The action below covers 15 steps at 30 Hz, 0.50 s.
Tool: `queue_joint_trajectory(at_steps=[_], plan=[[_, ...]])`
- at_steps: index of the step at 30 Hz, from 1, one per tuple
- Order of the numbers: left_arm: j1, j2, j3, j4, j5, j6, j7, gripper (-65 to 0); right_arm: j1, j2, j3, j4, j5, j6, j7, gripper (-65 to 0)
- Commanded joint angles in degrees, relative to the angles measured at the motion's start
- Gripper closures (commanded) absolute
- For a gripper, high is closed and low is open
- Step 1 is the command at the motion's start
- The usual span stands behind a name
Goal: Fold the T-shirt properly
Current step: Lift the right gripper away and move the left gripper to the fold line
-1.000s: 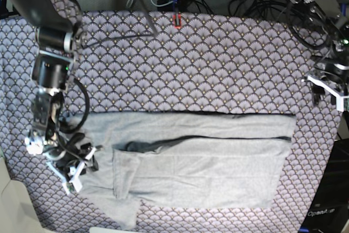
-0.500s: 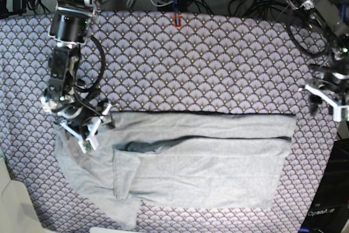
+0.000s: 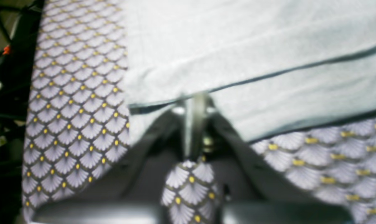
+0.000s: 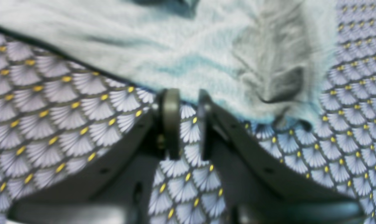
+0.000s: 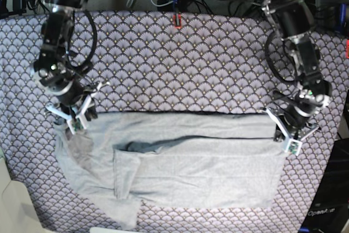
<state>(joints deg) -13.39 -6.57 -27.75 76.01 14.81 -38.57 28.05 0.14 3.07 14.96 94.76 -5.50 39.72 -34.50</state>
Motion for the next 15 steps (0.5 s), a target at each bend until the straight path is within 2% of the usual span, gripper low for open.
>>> queue_joint_trajectory(at_steps=[1,5,7,10,15], plan=[[-2.3,0.0,0.7,-1.5,0.7,0.3,-3.5,0.0,-0.9,0.3,0.1,2.0,0.3,0.3,0.3,-4.4],[-5.1,1.1,1.2,-10.6,8.2,0.3,-14.1,0.0,-6.6,0.0,0.7,6.6,0.3,0.3,0.3,-3.1],[-7.1,1.2,1.2,-15.5,11.7,0.3,-18.3,0.0,-8.4,-1.5,2.7,8.1,0.3,0.3,0.7,-3.2],[-9.0,2.3,1.1,-20.1,16.4,0.3,-20.4,0.0,-9.6,-2.6,5.8,9.5,0.3,0.3,0.8,-3.1],[-9.1,2.7,1.0,-21.2,21.2,0.4,-20.4,0.0,-10.7,-2.1,7.8,11.7,0.3,0.3,0.8,-3.1]])
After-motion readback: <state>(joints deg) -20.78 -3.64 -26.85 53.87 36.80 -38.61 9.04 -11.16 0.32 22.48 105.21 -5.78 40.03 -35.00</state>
